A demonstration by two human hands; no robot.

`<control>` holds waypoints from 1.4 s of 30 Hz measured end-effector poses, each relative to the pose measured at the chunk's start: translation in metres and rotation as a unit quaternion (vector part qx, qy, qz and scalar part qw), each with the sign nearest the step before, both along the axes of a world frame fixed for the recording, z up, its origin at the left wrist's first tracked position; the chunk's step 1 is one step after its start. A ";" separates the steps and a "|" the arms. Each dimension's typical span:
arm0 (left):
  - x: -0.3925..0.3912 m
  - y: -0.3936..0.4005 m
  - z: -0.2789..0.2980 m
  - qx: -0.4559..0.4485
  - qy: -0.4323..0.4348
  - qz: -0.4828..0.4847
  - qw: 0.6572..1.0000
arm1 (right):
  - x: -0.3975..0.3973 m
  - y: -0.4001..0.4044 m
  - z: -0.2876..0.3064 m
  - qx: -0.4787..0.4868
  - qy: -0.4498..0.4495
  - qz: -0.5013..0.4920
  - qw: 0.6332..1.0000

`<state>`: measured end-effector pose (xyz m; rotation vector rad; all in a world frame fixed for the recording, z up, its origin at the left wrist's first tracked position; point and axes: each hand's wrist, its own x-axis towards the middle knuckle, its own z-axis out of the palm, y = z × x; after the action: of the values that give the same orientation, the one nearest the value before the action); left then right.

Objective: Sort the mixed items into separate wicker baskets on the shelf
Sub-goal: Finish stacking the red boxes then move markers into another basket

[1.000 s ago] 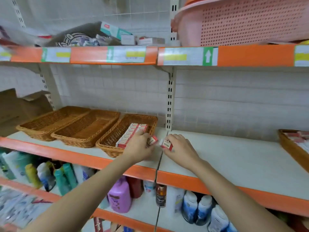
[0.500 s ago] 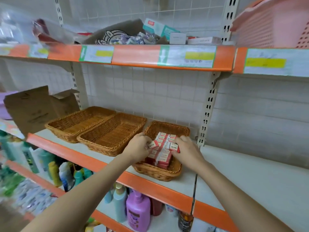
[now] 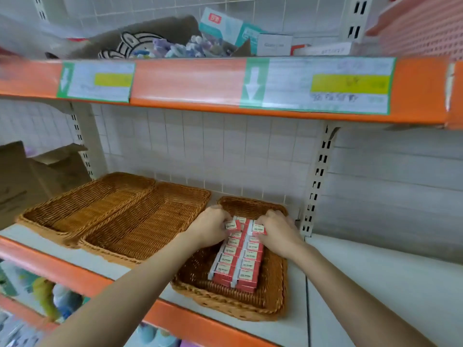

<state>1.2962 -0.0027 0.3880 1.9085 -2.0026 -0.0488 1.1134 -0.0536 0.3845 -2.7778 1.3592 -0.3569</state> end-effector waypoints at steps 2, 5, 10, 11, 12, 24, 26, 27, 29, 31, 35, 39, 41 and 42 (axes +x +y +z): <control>0.002 -0.012 0.003 0.000 -0.018 -0.015 1.000 | 0.004 -0.010 -0.001 -0.010 0.005 -0.019 1.000; 0.006 -0.031 0.006 0.004 -0.030 -0.027 0.999 | 0.008 -0.023 -0.003 -0.010 -0.001 -0.045 0.999; 0.010 -0.057 0.003 0.019 -0.042 -0.059 0.997 | 0.014 -0.034 -0.008 0.003 -0.010 -0.081 0.997; 0.010 -0.059 0.002 0.022 -0.045 -0.067 0.997 | 0.015 -0.035 -0.009 0.008 -0.009 -0.084 0.996; 0.010 -0.063 0.000 0.025 -0.046 -0.077 0.996 | 0.016 -0.036 -0.011 0.013 -0.008 -0.084 0.996; 0.019 -0.066 -0.014 0.006 -0.026 -0.124 0.992 | 0.015 -0.036 -0.020 0.029 -0.039 -0.071 0.996; 0.019 -0.066 -0.014 0.006 -0.030 -0.124 0.992 | 0.015 -0.037 -0.021 0.022 -0.033 -0.070 0.997; 0.019 -0.066 -0.014 0.007 -0.032 -0.122 0.992 | 0.015 -0.037 -0.021 0.019 -0.030 -0.071 0.997; 0.019 -0.065 -0.014 0.010 -0.034 -0.117 0.992 | 0.016 -0.037 -0.021 0.017 -0.024 -0.075 0.997; 0.019 -0.065 -0.014 0.014 -0.035 -0.114 0.993 | 0.016 -0.036 -0.018 0.020 -0.016 -0.078 0.997; 0.018 -0.062 -0.012 0.012 -0.030 -0.119 0.992 | 0.017 -0.029 -0.013 0.019 -0.013 -0.088 0.996; 0.015 -0.057 -0.009 -0.019 -0.072 -0.127 0.989 | 0.011 -0.014 -0.014 -0.001 -0.006 -0.100 0.995; 0.009 -0.051 -0.009 -0.019 -0.109 -0.128 0.986 | 0.007 -0.003 -0.013 0.012 0.039 -0.108 0.993; 0.006 -0.047 -0.009 -0.010 -0.122 -0.127 0.984 | 0.005 0.002 -0.012 0.031 0.062 -0.111 0.991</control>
<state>1.3021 -0.0498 0.3791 1.7031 -2.3900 0.1451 1.1187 -0.0514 0.3721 -2.6436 1.6829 -0.1461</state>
